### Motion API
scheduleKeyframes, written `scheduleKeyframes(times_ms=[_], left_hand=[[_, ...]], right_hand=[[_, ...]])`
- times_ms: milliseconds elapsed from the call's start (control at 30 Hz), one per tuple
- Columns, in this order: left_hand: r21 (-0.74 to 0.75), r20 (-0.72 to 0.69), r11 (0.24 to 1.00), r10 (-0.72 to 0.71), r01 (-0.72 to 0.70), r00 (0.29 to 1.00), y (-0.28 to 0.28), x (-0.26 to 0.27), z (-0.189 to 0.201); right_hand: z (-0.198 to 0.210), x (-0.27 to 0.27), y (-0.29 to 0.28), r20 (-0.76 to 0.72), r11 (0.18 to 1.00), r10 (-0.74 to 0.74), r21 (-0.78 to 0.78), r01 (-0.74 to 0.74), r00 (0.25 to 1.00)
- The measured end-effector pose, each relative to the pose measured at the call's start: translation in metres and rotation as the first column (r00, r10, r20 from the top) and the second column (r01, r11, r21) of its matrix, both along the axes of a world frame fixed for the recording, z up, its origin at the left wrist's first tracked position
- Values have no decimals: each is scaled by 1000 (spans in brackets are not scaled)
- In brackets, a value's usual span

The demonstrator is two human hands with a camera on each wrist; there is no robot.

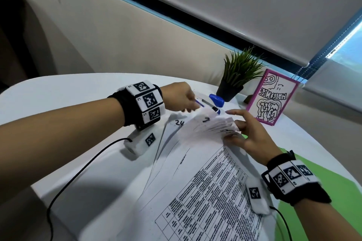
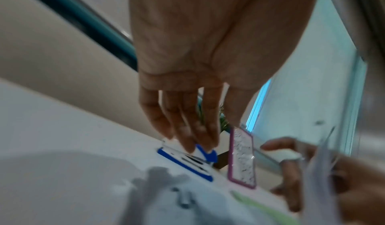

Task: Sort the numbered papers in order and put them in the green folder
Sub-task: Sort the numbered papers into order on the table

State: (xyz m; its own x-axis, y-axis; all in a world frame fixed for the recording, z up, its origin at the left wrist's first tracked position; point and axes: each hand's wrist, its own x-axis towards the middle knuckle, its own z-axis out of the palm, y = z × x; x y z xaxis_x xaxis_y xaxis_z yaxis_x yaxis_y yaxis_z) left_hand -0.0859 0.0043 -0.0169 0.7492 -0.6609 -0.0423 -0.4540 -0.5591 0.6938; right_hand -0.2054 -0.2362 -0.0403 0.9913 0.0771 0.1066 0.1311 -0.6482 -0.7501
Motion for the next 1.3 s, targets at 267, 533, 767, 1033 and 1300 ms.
scheduleKeyframes(times_ms=[267,533,767,1033,1300], left_hand=[[284,134,955,45,-81,990,14,-1,-12],[-168,-148,984,-81,56,986,12,-11,3],[-373,-328,927,-172,40,929,7,-21,19],[334,89,941,19,-48,996,15,1,-15],[311,83,945,80,-103,993,10,6,-19]], right_hand=[[0,-3,4,4,994,76,-81,-75,997],[-4,1,-4,46,982,96,-169,-87,994],[4,-5,-1,17,998,34,-47,-33,999],[3,-10,-4,22,996,66,-67,-64,998],[-4,-6,-11,6,986,108,-125,-106,994]])
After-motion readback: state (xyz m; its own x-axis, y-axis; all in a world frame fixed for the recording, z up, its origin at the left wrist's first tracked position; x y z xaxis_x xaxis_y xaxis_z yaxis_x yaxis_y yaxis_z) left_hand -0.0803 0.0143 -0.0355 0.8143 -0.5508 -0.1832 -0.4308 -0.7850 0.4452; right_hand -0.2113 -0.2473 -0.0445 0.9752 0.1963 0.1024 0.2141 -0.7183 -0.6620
